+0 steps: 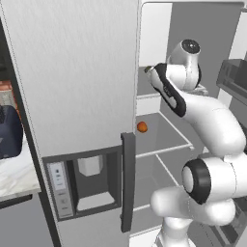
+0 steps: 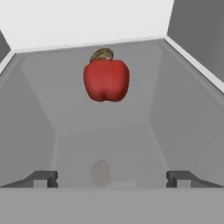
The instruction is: Place the bell pepper in the correct fridge rack based on whether it is a fruit or vegetable. Finally, close the fridge door.
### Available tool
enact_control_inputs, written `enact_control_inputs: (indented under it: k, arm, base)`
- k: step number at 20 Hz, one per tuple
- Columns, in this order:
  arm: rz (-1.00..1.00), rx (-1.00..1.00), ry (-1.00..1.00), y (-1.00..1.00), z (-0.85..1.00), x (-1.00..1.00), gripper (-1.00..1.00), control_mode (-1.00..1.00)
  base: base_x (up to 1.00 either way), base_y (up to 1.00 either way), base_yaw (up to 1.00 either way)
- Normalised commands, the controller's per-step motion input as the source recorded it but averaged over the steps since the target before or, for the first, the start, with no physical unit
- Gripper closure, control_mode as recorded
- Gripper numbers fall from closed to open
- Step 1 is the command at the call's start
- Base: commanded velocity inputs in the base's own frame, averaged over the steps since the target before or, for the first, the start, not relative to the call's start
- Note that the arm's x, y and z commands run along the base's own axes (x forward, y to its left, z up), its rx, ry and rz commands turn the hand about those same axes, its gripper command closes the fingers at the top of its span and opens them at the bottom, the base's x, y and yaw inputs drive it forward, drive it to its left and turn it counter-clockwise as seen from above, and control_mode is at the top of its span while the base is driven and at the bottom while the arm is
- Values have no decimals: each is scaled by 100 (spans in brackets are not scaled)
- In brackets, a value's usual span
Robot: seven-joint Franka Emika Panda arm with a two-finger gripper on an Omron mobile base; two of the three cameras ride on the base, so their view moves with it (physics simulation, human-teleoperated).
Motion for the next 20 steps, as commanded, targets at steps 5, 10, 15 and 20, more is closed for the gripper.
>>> enact_control_inputs:
  k: [5,10,15,20]
  arm:
    - [4,-11,2,25,-2,-100,-100,-100]
    - [0,-6,0,7,-3,-100,-100,-100]
    - [0,0,0,0,-10,-87,-100,-100]
    - [0,0,0,1,-2,-49,-100,-100]
  base:
    - [0,0,0]
    - [0,0,0]
    - [0,0,0]
    - [0,0,0]
